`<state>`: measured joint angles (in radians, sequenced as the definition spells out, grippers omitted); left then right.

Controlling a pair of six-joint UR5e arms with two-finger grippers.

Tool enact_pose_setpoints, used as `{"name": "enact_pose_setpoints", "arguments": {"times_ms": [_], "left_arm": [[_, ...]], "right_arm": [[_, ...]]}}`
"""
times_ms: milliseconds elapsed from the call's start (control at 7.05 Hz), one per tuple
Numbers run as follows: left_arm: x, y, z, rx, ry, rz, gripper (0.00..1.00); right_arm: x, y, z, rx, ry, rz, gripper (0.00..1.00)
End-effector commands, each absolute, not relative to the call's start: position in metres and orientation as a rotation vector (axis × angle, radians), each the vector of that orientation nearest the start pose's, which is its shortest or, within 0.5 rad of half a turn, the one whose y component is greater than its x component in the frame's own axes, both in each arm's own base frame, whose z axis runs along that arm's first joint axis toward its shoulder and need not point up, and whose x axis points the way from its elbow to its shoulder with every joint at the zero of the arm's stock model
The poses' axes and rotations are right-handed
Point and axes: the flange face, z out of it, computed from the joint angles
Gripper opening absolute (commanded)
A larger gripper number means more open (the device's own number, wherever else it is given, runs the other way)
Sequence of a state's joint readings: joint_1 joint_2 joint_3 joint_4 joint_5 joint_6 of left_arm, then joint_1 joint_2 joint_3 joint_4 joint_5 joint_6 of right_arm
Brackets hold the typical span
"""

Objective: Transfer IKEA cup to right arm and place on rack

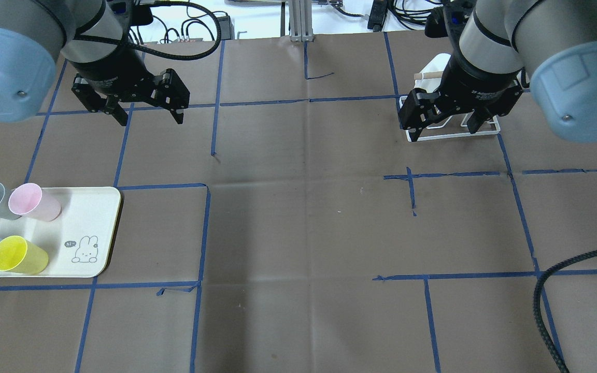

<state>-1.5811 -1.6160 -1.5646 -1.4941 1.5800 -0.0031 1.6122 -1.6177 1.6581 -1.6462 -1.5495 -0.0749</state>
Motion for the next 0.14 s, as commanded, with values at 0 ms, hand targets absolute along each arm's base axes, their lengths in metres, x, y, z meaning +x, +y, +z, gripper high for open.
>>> {"name": "enact_pose_setpoints", "arguments": {"times_ms": [0], "left_arm": [[-0.1378, -0.5133, 0.4756, 0.012, 3.131, -0.058, 0.99]], "right_arm": [[0.155, -0.4688, 0.4754, -0.175, 3.115, -0.056, 1.0]]}}
